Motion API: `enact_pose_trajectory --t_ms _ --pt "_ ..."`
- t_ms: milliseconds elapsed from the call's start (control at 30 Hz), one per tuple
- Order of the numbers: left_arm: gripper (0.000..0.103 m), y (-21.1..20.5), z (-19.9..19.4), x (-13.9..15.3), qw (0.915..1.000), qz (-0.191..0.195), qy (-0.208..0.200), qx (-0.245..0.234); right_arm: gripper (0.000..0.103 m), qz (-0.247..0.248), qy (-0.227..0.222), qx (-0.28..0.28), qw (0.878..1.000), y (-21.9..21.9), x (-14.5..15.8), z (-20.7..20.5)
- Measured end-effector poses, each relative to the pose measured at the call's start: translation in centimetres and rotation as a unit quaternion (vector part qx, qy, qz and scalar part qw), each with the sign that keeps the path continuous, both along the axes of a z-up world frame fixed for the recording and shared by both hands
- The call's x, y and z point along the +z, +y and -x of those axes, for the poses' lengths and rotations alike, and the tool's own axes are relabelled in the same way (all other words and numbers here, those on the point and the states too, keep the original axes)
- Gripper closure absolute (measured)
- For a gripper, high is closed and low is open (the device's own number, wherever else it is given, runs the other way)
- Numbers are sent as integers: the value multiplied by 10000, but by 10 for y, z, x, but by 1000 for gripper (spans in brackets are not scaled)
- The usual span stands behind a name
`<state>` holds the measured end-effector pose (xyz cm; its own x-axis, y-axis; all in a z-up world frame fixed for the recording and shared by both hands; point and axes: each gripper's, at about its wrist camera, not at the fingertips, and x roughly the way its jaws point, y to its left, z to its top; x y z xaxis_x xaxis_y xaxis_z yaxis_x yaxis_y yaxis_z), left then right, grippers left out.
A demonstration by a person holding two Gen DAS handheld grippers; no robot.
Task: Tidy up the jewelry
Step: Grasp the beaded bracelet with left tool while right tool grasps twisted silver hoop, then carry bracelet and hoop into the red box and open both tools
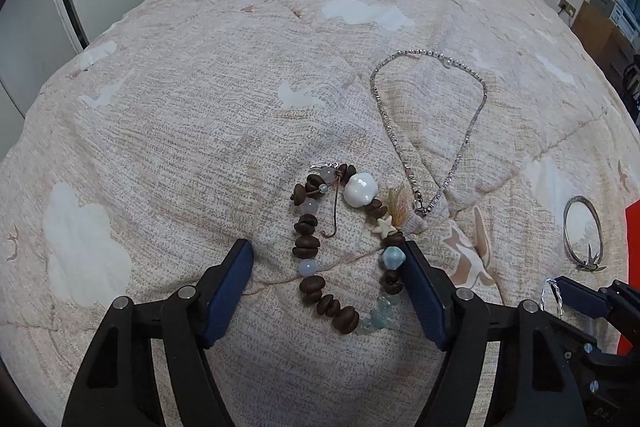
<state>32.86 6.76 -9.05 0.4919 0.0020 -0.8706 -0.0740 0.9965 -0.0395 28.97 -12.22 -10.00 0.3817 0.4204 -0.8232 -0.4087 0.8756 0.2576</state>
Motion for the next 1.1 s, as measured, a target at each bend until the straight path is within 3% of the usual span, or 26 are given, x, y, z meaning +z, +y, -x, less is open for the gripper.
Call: enact_pose_trajectory --t_ms 233,400,633,667,1100 --pt "55 -6 6 9 9999 -50 28 -157 66 -23 4 -29 10000 -3 5 8" --pt "83 -3 15 19 9997 82 24 -210 66 -79 -88 -48 9999 -8 18 20" --pt "88 0 34 39 9990 321 -105 -290 66 -123 -219 -123 9996 -19 38 42" --pt "92 -1 38 43 9989 325 -131 -306 66 -126 -236 -130 9996 -20 41 44" --pt "92 -12 86 93 9969 426 -505 -425 66 -137 -574 -301 9978 -43 85 95"
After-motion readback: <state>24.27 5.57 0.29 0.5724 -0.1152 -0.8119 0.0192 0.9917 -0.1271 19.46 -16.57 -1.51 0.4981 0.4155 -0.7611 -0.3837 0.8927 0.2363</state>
